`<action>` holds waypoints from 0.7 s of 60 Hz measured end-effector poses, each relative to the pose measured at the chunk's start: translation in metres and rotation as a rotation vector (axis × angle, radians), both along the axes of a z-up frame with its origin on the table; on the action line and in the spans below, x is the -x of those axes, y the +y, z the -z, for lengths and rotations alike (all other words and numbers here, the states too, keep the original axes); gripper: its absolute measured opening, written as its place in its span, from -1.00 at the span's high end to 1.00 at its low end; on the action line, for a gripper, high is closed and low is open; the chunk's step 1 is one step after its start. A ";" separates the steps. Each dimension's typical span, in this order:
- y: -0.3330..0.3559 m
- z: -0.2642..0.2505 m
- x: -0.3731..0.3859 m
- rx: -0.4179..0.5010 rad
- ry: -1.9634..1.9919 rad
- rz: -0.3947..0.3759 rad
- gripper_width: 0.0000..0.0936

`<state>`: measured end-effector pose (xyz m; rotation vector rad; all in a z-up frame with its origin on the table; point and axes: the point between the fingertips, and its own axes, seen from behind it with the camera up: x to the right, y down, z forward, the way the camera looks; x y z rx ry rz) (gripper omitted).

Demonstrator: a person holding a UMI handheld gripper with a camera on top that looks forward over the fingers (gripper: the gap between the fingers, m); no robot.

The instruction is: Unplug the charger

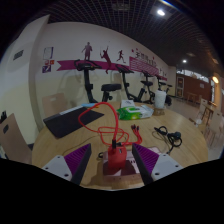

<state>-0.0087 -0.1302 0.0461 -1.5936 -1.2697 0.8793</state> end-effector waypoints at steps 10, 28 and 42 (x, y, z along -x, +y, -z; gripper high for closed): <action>0.000 0.011 0.015 0.012 -0.016 -0.022 -0.21; 0.033 -0.050 0.018 0.052 0.071 0.014 0.66; 0.128 -0.163 0.006 0.056 0.112 0.066 0.66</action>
